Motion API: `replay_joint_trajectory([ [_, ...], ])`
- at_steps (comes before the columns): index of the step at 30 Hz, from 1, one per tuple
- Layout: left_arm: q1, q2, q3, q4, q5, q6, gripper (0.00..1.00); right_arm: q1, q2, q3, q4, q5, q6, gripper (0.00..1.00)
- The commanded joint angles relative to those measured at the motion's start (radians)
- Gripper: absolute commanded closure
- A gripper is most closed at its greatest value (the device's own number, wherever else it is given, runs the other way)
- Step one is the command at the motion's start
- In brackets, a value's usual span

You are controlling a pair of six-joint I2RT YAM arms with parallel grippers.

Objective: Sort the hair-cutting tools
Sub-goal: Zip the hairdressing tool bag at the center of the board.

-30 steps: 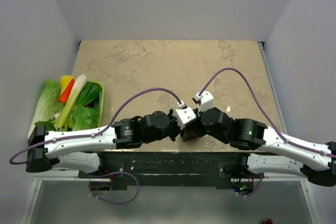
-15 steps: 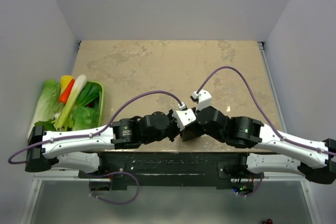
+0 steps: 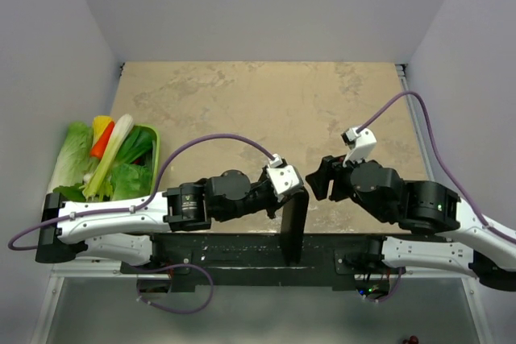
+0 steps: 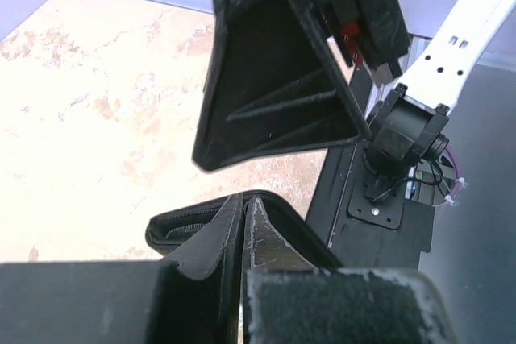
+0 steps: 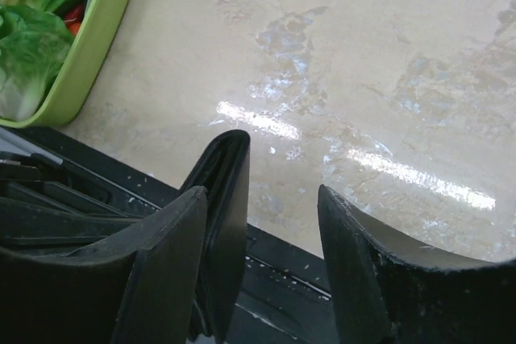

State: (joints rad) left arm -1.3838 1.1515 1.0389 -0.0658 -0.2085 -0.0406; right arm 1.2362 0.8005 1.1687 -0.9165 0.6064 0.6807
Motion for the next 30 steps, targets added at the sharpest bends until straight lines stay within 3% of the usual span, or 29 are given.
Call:
replay_joint_trajectory([
  [1,-0.008,-0.039,0.055,0.136,-0.002,0.005,1.00,0.000,-0.018,-0.013,-0.051,0.062,0.037,0.33],
  [7,-0.008,-0.024,0.058,0.133,-0.032,0.022,1.00,0.000,-0.105,-0.040,-0.073,0.069,0.071,0.30],
  [14,-0.008,0.050,0.112,0.144,-0.117,0.082,1.00,0.000,-0.153,-0.032,-0.047,-0.150,-0.047,0.31],
  [18,-0.006,0.102,0.174,0.149,-0.143,0.125,1.00,0.000,-0.129,-0.056,0.001,-0.265,-0.108,0.25],
  [26,-0.003,0.188,0.269,0.123,-0.181,0.165,1.00,0.000,-0.158,-0.102,0.074,-0.272,-0.150,0.24],
  [30,-0.003,0.206,0.314,0.121,-0.160,0.150,1.00,0.000,-0.132,-0.145,0.090,-0.176,-0.144,0.23],
])
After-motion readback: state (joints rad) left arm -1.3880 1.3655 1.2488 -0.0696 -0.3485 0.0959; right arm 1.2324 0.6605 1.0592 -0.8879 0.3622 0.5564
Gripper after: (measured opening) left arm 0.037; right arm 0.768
